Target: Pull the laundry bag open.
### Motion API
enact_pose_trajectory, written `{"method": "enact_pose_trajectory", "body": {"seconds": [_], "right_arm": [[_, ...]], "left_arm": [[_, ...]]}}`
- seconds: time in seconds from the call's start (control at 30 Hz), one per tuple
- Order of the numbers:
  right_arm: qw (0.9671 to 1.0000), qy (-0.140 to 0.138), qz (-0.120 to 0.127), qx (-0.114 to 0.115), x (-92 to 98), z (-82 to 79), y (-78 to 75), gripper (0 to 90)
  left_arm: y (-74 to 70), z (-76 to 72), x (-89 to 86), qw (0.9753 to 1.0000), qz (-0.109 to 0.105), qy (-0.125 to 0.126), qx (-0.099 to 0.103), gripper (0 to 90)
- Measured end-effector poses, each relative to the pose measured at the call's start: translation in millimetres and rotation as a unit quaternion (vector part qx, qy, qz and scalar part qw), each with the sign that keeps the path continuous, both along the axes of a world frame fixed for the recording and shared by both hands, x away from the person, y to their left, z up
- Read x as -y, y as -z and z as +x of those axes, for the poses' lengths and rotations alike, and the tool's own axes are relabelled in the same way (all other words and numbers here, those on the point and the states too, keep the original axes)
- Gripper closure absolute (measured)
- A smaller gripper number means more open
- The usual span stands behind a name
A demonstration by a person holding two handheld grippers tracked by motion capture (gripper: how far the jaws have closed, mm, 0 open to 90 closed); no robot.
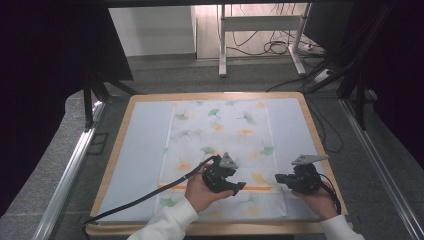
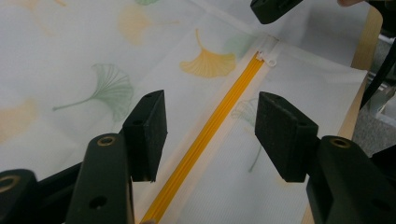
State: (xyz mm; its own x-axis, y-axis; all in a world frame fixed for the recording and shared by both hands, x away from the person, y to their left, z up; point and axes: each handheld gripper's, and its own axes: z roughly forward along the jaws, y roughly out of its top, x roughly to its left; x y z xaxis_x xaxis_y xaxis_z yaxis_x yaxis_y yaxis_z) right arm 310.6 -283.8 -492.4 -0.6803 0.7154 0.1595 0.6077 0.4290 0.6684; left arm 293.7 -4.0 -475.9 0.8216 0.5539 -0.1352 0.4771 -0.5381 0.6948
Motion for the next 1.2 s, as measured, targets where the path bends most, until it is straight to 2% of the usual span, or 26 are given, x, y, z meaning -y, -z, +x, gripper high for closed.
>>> {"method": "enact_pose_trajectory", "body": {"seconds": [0.07, 0.13, 0.2, 0.27, 0.37, 0.43, 0.5, 0.57, 0.6, 0.63, 0.67, 0.77, 0.87, 0.9, 0.97, 1.07, 1.2], "right_arm": [[1.0, 0.0, -0.001, -0.001, 0.5, 0.0, 0.3, 89.2], [1.0, 0.001, 0.0, -0.003, 0.9, 0.0, 0.4, 89.2], [1.0, 0.0, -0.002, -0.006, 0.9, -2.0, 1.5, 89.2], [1.0, -0.001, -0.006, -0.008, 1.2, -3.3, 2.3, 89.2], [0.9999, -0.001, -0.01, -0.012, 3.6, -6.2, 5.0, 89.2], [0.9998, -0.001, -0.01, -0.016, 6.5, -7.8, 6.4, 89.2], [0.9998, 0.0, -0.008, -0.017, 6.9, -8.6, 7.0, 89.2], [0.9997, -0.003, -0.012, -0.021, 8.5, -10.7, 9.2, 89.2], [0.9997, -0.003, -0.012, -0.021, 8.5, -10.7, 9.2, 89.2], [0.9996, -0.004, -0.012, -0.024, 8.4, -11.1, 11.3, 89.2], [0.9996, -0.004, -0.012, -0.024, 8.4, -11.1, 11.3, 89.2], [0.9996, -0.006, -0.014, -0.025, 7.6, -9.5, 13.1, 89.2], [0.9995, -0.007, -0.013, -0.026, 7.4, -9.2, 13.9, 89.2], [0.9995, -0.008, -0.012, -0.027, 7.7, -9.2, 14.0, 89.2], [0.9995, -0.007, -0.008, -0.029, 9.0, -8.5, 14.4, 89.2], [0.9996, -0.005, -0.007, -0.029, 10.0, -8.1, 14.7, 89.2], [0.9995, -0.001, -0.006, -0.03, 11.1, -6.8, 15.2, 89.2]], "left_arm": [[-0.6, 2.3, 8.3, 1.0, 0.008, 0.005, 0.0, 44.8], [-0.9, 5.3, 14.1, 0.9999, -0.003, 0.007, -0.013, 46.4], [-1.0, 6.4, 21.2, 0.9999, 0.008, 0.012, -0.009, 47.0], [-0.6, 7.3, 26.1, 0.9995, -0.01, 0.016, -0.024, 47.8], [2.1, 7.7, 36.1, 0.9994, 0.01, 0.026, -0.019, 48.5], [6.0, 8.3, 42.7, 0.9991, -0.007, 0.026, -0.034, 49.4], [8.2, 9.7, 43.4, 0.999, -0.006, 0.027, -0.036, 49.9], [16.4, 10.9, 47.4, 0.9987, -0.004, 0.027, -0.042, 50.7], [16.4, 10.9, 47.4, 0.9987, -0.004, 0.027, -0.042, 50.7], [20.7, 9.3, 54.3, 0.9987, 0.018, 0.037, -0.031, 50.3], [20.7, 9.3, 54.3, 0.9987, 0.018, 0.037, -0.031, 50.1], [21.6, 2.4, 69.7, 0.9975, 0.039, 0.057, -0.011, 49.7], [21.3, -0.7, 82.6, 0.9965, 0.052, 0.065, 0.008, 51.1], [21.8, -1.3, 85.8, 0.9965, 0.052, 0.065, 0.013, 52.1], [23.9, 1.8, 88.1, 0.997, 0.044, 0.063, 0.007, 55.4], [28.4, 6.5, 88.6, 0.9972, 0.044, 0.06, -0.001, 55.4], [30.2, 5.9, 90.7, 0.9975, 0.034, 0.062, 0.0, 55.4]]}}
